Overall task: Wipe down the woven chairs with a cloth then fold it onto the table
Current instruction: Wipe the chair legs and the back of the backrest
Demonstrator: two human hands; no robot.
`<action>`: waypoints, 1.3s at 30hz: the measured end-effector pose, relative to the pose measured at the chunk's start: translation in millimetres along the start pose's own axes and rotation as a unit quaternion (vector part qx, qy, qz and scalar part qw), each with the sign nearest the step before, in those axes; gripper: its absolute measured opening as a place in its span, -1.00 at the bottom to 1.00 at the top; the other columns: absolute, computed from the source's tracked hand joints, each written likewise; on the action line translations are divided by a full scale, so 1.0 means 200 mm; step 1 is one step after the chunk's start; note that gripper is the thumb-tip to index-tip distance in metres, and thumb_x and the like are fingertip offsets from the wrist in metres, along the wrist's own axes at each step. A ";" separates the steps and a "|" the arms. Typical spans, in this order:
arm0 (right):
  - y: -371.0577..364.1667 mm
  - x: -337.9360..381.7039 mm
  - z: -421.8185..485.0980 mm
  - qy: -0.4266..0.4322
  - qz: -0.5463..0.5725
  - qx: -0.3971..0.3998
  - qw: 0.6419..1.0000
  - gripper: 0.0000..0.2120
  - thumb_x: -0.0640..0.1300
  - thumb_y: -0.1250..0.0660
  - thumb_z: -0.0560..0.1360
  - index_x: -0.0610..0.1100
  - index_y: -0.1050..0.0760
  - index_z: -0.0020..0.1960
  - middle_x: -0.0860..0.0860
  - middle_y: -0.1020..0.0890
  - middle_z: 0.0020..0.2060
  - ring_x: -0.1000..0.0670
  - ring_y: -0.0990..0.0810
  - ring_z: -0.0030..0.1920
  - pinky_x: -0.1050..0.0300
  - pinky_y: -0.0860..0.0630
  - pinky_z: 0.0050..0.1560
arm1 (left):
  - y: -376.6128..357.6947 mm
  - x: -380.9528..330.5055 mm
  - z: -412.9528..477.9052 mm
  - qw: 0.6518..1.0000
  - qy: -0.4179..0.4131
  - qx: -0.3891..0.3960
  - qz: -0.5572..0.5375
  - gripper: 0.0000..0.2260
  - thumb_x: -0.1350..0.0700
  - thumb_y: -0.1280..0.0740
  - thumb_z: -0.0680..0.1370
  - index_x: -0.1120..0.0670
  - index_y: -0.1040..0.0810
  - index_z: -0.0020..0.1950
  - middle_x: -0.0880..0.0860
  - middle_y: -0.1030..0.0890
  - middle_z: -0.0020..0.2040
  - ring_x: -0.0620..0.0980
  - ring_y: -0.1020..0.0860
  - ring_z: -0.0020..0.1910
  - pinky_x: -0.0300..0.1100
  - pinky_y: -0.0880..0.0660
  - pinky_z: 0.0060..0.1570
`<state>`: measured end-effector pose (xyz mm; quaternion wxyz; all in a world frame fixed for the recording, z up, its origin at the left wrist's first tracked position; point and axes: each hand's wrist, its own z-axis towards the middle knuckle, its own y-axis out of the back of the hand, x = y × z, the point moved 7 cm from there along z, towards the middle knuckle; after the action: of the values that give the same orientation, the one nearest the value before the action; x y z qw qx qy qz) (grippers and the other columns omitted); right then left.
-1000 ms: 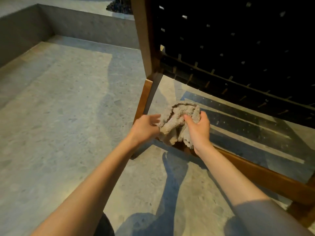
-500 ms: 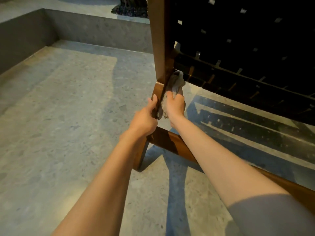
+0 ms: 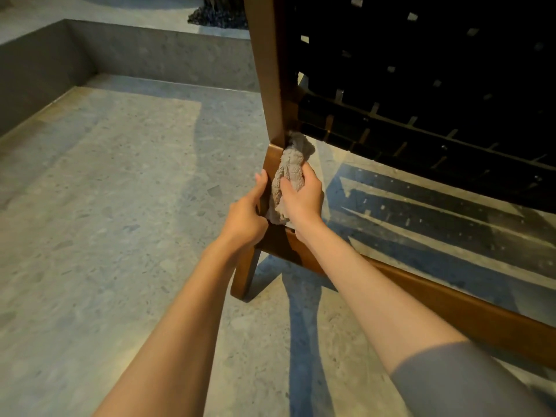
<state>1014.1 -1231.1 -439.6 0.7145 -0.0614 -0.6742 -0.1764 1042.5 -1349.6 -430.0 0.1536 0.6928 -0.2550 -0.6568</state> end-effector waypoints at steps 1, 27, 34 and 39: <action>0.01 0.00 0.00 -0.012 -0.008 0.006 1.000 -0.59 -0.22 -0.27 0.56 -0.06 -0.37 0.40 -0.01 -0.53 0.27 0.09 -0.48 0.22 0.33 -0.41 0.11 | 0.00 0.00 0.00 1.000 0.006 0.007 -0.009 -0.19 0.51 -0.13 0.46 -0.12 -0.01 0.54 -0.04 -0.11 0.54 0.02 -0.12 0.50 -0.14 -0.24 0.35; 1.64 0.10 -0.64 0.008 -0.270 0.008 0.963 -0.63 -0.37 -0.49 0.31 0.05 -0.50 -0.11 0.00 -0.42 -0.04 0.25 -0.44 -0.06 0.53 -0.32 -0.05 | -0.98 -0.78 -0.58 0.927 -0.295 0.190 0.134 -0.78 0.12 -0.34 0.53 0.06 -0.41 0.14 -0.02 -0.54 0.17 0.01 -0.44 0.27 -0.15 -0.26 0.28; 2.00 0.06 -0.80 0.053 -0.304 -0.095 0.947 -0.77 -0.31 -0.47 0.38 -0.13 -0.63 0.02 0.05 -0.58 -0.11 0.18 -0.52 -0.13 0.52 -0.35 -0.12 | -1.27 -0.98 -0.64 0.969 -0.170 0.181 -0.010 -0.80 0.25 -0.23 0.56 -0.01 -0.32 0.07 -0.03 -0.56 -0.17 -0.09 -0.53 -0.23 -0.22 -0.42 -0.29; 2.18 -0.03 -0.86 0.022 -0.277 -0.091 0.956 -0.61 -0.43 -0.33 0.45 -0.15 -0.58 0.21 0.02 -0.60 0.09 0.14 -0.51 0.11 0.58 -0.30 0.08 | -1.61 -1.03 -0.73 0.898 0.072 0.324 -0.288 -0.82 0.17 -0.15 0.61 -0.02 -0.48 0.11 0.10 -0.58 0.08 0.04 -0.55 0.08 -0.10 -0.55 0.01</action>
<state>1323.1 -880.3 -393.6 0.6442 0.0667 -0.6298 -0.4289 1233.6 -987.5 -422.2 -0.2570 0.7929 -0.2312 -0.5018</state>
